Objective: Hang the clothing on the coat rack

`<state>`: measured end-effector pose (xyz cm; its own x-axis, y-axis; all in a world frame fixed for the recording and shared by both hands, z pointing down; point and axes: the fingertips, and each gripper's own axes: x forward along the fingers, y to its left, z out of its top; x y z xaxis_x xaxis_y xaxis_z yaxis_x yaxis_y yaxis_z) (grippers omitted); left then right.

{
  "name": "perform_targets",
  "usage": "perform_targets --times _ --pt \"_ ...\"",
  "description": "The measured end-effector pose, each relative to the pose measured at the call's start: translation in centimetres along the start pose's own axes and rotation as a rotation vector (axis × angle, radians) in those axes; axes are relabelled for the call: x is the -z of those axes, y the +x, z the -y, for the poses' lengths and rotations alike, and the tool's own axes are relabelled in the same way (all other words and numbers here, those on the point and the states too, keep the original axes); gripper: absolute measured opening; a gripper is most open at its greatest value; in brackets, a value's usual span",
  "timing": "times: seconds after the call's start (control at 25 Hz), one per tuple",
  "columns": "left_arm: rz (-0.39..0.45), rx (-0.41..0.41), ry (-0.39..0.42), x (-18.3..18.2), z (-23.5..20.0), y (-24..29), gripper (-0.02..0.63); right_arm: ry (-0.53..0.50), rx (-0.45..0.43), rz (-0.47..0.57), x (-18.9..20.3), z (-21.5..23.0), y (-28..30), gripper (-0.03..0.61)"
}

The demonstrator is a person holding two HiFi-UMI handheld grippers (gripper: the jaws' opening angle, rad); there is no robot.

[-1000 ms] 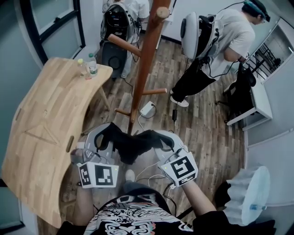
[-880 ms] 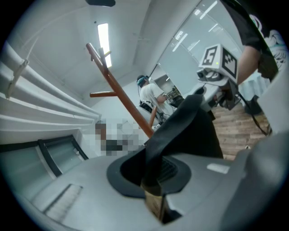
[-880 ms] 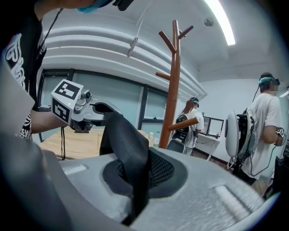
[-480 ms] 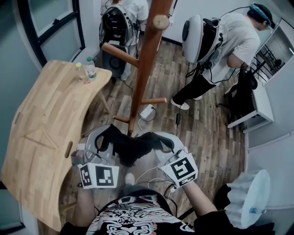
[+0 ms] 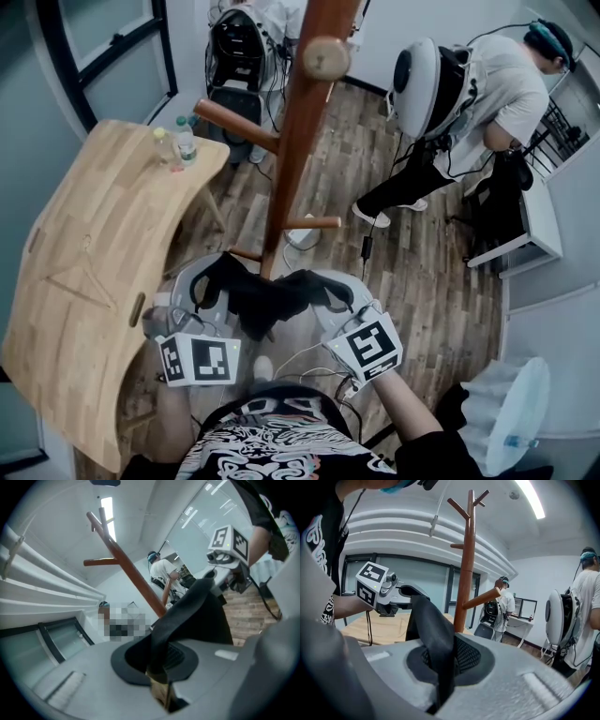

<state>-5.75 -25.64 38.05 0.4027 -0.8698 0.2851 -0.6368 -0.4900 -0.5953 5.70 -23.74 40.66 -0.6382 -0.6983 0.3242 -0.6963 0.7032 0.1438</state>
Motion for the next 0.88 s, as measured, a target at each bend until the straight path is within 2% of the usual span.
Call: perform_targets --times 0.88 --pt "0.010 -0.035 0.021 -0.6 -1.3 0.4 0.006 -0.023 -0.012 0.017 -0.6 0.7 0.6 0.014"
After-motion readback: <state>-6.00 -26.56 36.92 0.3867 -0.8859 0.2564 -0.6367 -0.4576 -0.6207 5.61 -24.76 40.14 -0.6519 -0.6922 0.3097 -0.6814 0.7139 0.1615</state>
